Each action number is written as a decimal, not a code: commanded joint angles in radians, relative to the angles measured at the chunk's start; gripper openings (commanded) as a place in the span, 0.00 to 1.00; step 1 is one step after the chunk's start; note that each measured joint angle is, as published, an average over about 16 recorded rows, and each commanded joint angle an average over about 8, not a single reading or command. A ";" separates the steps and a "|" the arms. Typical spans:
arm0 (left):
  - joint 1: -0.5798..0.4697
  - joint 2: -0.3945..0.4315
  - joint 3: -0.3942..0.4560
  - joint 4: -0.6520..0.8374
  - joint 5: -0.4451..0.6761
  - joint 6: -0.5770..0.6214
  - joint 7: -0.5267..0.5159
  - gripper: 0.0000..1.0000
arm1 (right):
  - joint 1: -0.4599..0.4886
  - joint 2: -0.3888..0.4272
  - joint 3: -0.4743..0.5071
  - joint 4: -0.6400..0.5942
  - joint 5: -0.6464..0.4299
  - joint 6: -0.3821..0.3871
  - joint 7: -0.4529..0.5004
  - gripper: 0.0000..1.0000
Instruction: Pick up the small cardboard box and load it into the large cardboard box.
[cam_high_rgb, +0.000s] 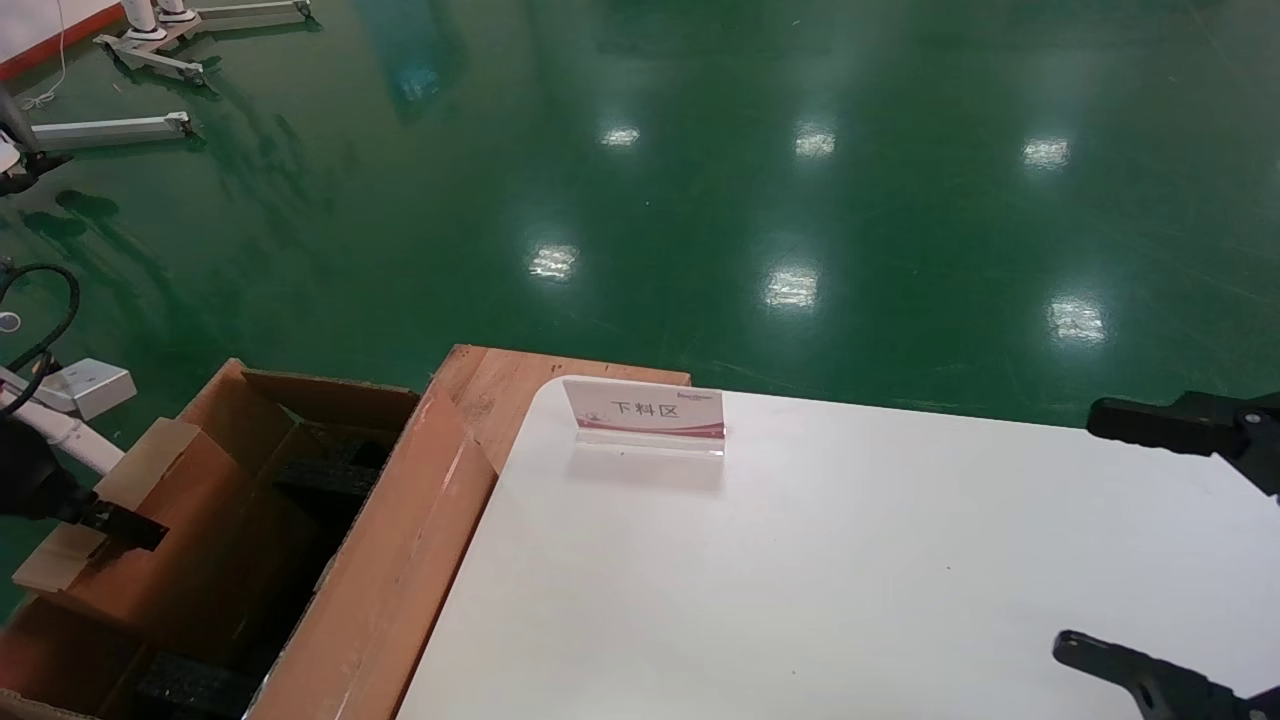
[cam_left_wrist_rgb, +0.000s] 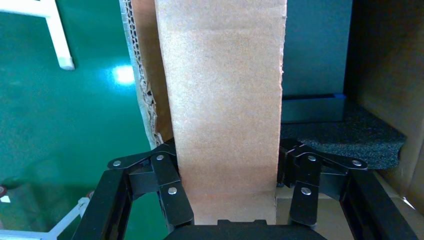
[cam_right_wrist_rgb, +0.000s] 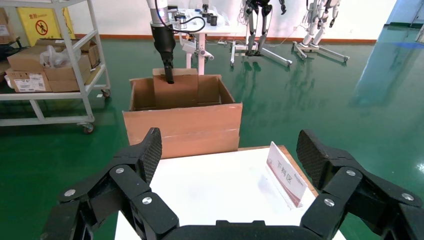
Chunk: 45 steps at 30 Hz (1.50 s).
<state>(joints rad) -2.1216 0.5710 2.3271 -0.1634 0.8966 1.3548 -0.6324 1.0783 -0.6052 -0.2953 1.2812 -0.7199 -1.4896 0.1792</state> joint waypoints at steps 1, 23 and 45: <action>0.010 0.004 -0.003 0.012 -0.005 0.002 0.003 1.00 | 0.000 0.000 0.000 0.000 0.000 0.000 0.000 1.00; -0.004 -0.001 0.001 -0.005 0.002 0.001 -0.001 1.00 | 0.000 0.000 0.000 0.000 0.000 0.000 0.000 1.00; -0.014 0.000 -0.003 -0.018 0.000 -0.007 0.027 1.00 | 0.000 0.000 0.000 -0.001 0.000 0.000 0.000 1.00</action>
<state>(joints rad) -2.1371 0.5711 2.3253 -0.1788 0.8983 1.3467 -0.6077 1.0786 -0.6052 -0.2953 1.2805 -0.7196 -1.4897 0.1789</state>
